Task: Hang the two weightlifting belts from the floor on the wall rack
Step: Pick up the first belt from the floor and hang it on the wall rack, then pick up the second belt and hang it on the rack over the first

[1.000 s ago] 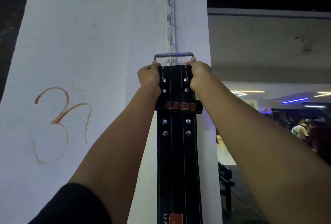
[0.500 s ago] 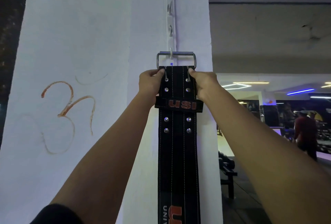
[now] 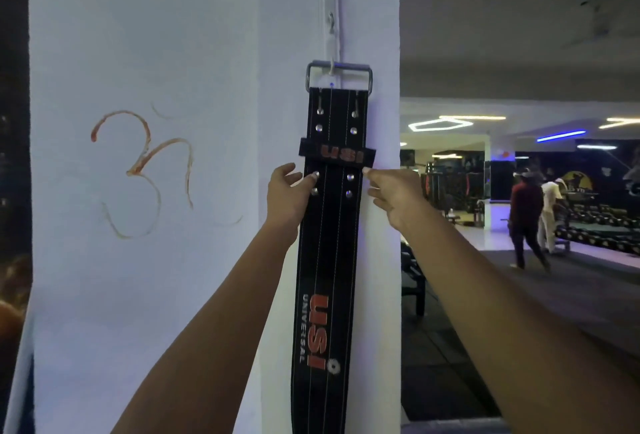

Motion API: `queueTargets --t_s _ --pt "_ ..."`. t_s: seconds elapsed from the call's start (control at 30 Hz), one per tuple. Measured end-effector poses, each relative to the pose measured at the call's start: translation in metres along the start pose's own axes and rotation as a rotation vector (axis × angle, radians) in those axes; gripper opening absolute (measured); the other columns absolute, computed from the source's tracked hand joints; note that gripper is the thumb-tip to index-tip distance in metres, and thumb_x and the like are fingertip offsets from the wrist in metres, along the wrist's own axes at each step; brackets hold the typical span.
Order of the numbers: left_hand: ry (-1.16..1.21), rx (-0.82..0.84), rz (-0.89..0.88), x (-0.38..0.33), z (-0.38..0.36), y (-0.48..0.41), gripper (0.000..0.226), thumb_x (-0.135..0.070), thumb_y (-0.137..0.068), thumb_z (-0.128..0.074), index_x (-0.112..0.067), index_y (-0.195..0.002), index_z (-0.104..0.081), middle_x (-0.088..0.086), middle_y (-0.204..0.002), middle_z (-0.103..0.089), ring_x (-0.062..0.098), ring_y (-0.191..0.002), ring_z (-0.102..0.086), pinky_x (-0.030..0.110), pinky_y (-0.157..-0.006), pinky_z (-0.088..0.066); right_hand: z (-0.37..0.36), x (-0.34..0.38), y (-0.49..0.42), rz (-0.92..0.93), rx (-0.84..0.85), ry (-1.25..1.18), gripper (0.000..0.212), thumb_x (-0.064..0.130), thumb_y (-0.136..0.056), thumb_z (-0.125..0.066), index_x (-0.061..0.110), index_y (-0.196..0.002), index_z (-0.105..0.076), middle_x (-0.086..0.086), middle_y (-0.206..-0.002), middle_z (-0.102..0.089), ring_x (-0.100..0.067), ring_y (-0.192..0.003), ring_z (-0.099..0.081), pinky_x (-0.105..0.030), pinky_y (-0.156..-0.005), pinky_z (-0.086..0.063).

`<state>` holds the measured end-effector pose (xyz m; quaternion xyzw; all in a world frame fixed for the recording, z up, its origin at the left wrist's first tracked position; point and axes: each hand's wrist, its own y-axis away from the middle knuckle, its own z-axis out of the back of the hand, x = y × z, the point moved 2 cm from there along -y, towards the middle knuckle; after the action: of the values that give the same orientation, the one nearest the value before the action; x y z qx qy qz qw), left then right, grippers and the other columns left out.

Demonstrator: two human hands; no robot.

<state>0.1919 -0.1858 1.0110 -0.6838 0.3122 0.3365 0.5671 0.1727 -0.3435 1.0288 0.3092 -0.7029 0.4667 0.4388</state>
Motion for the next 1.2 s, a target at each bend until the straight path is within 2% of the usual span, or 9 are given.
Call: queueTargets --t_s 0.07,0.17,0.33,0.43,0.53,0.67,0.87,1.0,1.2 --pt "0.027 0.02 0.061 0.012 0.005 0.028 0.049 -0.018 -0.089 -0.06 -0.009 -0.134 -0.041 0.008 -0.121 -0.058 0.015 -0.091 -0.059 0.025 -0.079 -0.047 0.006 -0.019 0.021 -0.077 0.032 -0.002 0.033 0.013 -0.085 -0.066 -0.006 -0.111 -0.061 -0.021 -0.119 -0.062 -0.034 -0.102 -0.064 -0.042 -0.092 -0.051" --pt "0.064 0.022 0.15 0.03 0.012 0.076 0.039 -0.017 -0.091 -0.057 -0.01 -0.127 -0.045 0.001 -0.098 -0.059 0.008 -0.08 -0.059 0.021 -0.066 -0.047 0.014 -0.053 0.056 -0.17 0.091 0.004 0.037 0.013 -0.087 -0.064 -0.003 -0.119 -0.059 -0.017 -0.121 -0.062 -0.028 -0.103 -0.063 -0.033 -0.085 -0.05" --pt "0.05 0.0 0.333 0.072 0.03 0.156 0.034 -0.02 -0.091 -0.057 -0.009 -0.123 -0.051 0.012 -0.112 -0.063 0.018 -0.086 -0.064 0.025 -0.068 -0.05 0.03 -0.113 0.119 -0.321 0.184 0.035 0.033 0.015 -0.088 -0.062 0.002 -0.118 -0.06 -0.009 -0.104 -0.064 -0.024 -0.091 -0.062 -0.03 -0.077 -0.05" --pt "0.022 -0.029 0.443 0.094 0.048 0.211 0.029 -0.021 -0.09 -0.056 -0.01 -0.117 -0.055 0.011 -0.108 -0.064 0.023 -0.092 -0.064 0.028 -0.072 -0.052 0.04 -0.149 0.161 -0.421 0.232 0.089 0.024 0.017 -0.088 -0.061 0.008 -0.111 -0.062 -0.003 -0.091 -0.066 -0.02 -0.079 -0.064 -0.029 -0.067 -0.047" --pt "-0.011 -0.087 0.554 0.118 0.073 0.271 0.028 -0.025 -0.092 -0.054 -0.011 -0.115 -0.056 0.01 -0.108 -0.064 0.025 -0.095 -0.064 0.032 -0.079 -0.051 0.046 -0.187 0.208 -0.547 0.303 0.145 0.006 0.018 -0.088 -0.061 0.013 -0.091 -0.063 -0.006 -0.099 -0.066 -0.023 -0.086 -0.063 -0.028 -0.065 -0.046" --pt "-0.045 -0.243 0.726 0.147 0.119 0.355 0.022 -0.026 -0.093 -0.052 -0.012 -0.11 -0.056 0.007 -0.101 -0.065 0.026 -0.092 -0.064 0.038 -0.085 -0.05 0.046 -0.241 0.278 -0.684 0.416 0.224 0.006 0.017 -0.087 -0.061 0.013 -0.091 -0.063 -0.006 -0.098 -0.066 -0.023 -0.083 -0.063 -0.034 -0.077 -0.049" --pt "-0.095 -0.419 0.902 0.174 0.199 0.462 0.014 -0.027 -0.092 -0.051 -0.016 -0.099 -0.057 0.003 -0.094 -0.064 0.02 -0.078 -0.064 0.031 -0.072 -0.048 0.017 -0.302 0.379 -0.851 0.596 0.264 0.002 0.014 -0.085 -0.062 0.014 -0.085 -0.065 -0.004 -0.084 -0.065 -0.022 -0.073 -0.063 -0.03 -0.066 -0.049" --pt "-0.123 -0.548 1.006 0.194 0.255 0.509 0.014 -0.025 -0.093 -0.05 -0.015 -0.101 -0.054 0.001 -0.09 -0.063 0.017 -0.072 -0.062 0.027 -0.063 -0.046 -0.02 -0.343 0.441 -0.965 0.686 0.288 0.014 0.009 -0.087 -0.058 0.018 -0.076 -0.059 -0.002 -0.076 -0.062 -0.019 -0.063 -0.059 -0.027 -0.061 -0.044" --pt "-0.149 -0.649 1.186 0.254 0.346 0.568 0.016 -0.023 -0.094 -0.048 -0.011 -0.099 -0.057 0.002 -0.087 -0.062 0.017 -0.07 -0.06 0.028 -0.063 -0.046 -0.078 -0.433 0.527 -1.141 0.739 0.342 0.015 0.008 -0.087 -0.059 0.019 -0.076 -0.059 -0.003 -0.076 -0.061 -0.02 -0.064 -0.059 -0.027 -0.059 -0.045"
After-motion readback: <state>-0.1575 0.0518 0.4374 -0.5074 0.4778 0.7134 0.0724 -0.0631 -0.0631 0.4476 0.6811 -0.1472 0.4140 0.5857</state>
